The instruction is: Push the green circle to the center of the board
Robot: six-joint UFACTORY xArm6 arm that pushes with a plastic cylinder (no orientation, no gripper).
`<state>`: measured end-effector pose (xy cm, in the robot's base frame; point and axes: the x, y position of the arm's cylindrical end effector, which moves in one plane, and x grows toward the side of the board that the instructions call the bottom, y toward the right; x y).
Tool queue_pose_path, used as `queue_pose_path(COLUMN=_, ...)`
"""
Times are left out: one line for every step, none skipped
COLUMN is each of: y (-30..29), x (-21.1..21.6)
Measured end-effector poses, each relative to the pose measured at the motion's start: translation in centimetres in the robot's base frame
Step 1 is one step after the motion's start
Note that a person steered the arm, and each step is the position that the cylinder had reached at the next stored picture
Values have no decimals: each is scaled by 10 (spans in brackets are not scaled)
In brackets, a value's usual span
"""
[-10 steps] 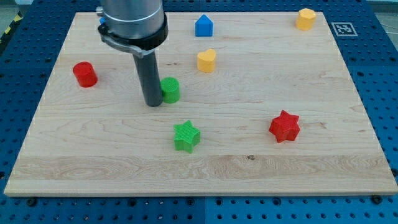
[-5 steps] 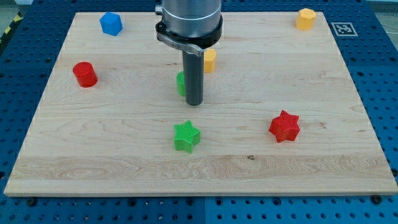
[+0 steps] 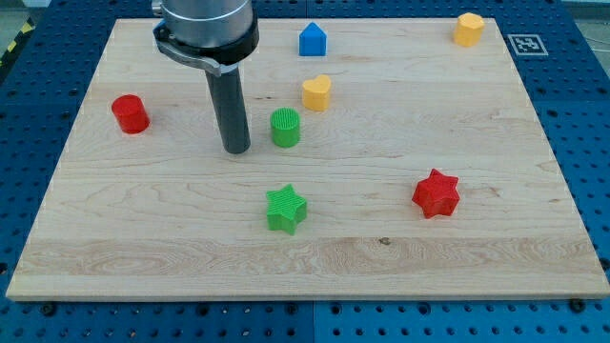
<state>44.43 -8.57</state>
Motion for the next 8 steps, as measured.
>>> queue_pose_path(y=14, x=0)
queue_pose_path(y=12, x=-3)
queue_pose_path(y=8, x=-8)
queue_pose_path(y=25, x=-8)
queue_pose_path(y=49, x=-8)
queue_pose_path(y=67, x=-8)
queue_pose_path(y=38, x=-9)
queue_pose_path(y=34, x=-24)
